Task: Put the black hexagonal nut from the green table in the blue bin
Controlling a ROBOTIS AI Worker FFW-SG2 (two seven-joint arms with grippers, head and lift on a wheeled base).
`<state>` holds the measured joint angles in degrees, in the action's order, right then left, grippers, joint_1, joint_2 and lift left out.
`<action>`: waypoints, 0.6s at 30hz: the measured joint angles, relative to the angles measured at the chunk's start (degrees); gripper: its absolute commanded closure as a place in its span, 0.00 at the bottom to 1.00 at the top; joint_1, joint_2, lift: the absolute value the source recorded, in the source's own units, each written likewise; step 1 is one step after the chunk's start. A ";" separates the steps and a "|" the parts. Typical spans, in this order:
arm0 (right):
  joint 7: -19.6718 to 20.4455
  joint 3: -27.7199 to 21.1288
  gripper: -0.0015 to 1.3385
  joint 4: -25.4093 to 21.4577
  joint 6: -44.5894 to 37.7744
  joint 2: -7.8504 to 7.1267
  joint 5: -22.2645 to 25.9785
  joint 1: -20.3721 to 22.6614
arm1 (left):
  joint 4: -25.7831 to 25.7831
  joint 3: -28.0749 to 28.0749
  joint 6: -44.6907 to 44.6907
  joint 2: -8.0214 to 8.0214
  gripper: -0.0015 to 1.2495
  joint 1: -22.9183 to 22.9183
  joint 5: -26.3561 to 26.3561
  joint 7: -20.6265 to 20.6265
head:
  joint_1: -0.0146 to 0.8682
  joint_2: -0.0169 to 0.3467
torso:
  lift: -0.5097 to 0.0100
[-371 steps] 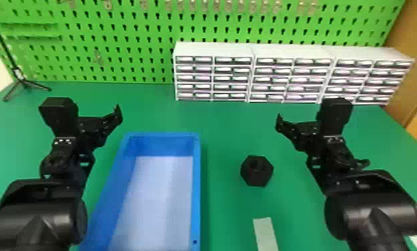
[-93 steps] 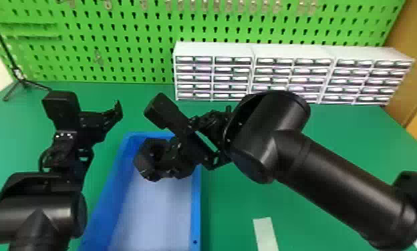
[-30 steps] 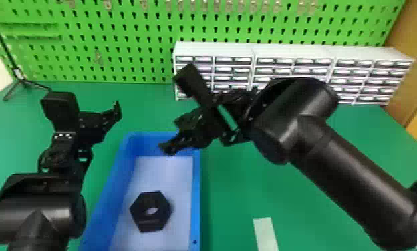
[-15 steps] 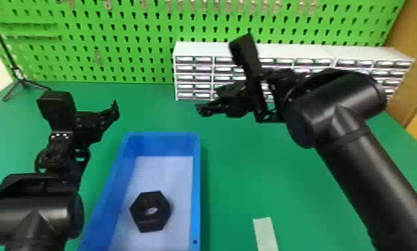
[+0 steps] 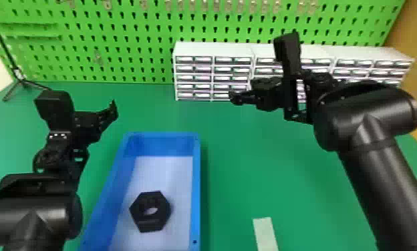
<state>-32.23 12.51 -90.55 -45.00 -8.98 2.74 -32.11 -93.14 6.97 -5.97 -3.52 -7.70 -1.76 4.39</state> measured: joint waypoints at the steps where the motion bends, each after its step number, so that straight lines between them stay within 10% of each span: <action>1: 0.27 -0.52 0.29 0.15 0.34 0.08 -0.08 0.28 | -0.02 -0.01 -0.01 0.00 0.13 0.00 0.00 0.00 | 0.79 0.12 | 0.80; 18: 9.30 -6.74 0.29 1.74 8.30 0.80 0.52 5.43 | -0.02 -0.33 -0.35 0.09 0.14 0.17 -0.11 -0.09 | 0.79 0.12 | 0.80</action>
<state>-22.93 5.76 -88.81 -36.70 -8.18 3.27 -26.68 -93.16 6.65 -6.31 -3.43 -7.53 -1.87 4.31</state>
